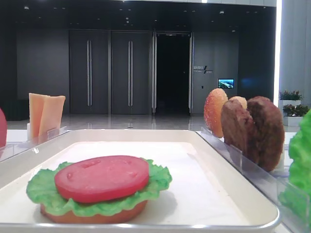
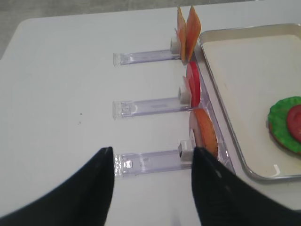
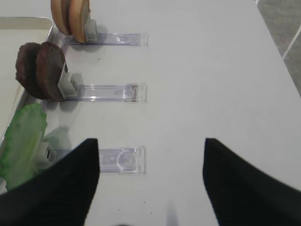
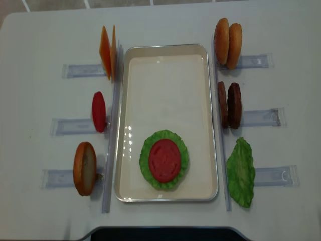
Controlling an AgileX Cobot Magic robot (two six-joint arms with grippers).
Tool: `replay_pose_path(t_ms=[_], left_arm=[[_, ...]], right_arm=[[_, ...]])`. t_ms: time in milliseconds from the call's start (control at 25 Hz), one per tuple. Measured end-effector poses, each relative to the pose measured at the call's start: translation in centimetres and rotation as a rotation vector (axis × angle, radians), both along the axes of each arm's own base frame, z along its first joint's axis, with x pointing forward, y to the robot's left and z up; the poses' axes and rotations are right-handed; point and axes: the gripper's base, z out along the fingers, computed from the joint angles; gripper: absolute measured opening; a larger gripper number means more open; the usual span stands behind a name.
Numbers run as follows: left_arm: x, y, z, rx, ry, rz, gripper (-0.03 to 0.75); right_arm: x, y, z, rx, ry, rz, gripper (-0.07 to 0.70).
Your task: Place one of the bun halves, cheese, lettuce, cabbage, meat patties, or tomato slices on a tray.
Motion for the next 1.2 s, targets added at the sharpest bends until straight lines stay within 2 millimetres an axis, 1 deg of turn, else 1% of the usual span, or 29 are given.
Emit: replay_pose_path(t_ms=[240,320,960,1040,1080,1200], left_arm=[[1.4,0.0,-2.5,0.017,0.07,-0.019,0.409],[1.8,-0.1,-2.9,0.009,0.069,-0.026,0.409],[2.0,-0.1,-2.9,0.006,0.049,-0.029,0.412],[2.0,-0.1,-2.9,0.006,0.048,-0.028,0.44],[2.0,-0.1,-2.9,0.006,0.048,-0.028,0.47],[2.0,-0.1,-2.9,0.007,0.047,-0.029,0.602]], right_arm=[[0.0,0.0,0.0,0.0,0.0,0.0,0.478],[0.0,0.0,0.0,0.0,0.0,0.0,0.478],[0.0,0.0,0.0,0.0,0.0,0.0,0.478],[0.0,0.0,0.0,0.0,0.0,0.0,0.478],[0.0,0.0,0.0,0.0,0.0,0.0,0.478],[0.0,0.0,0.0,0.0,0.0,0.0,0.478]])
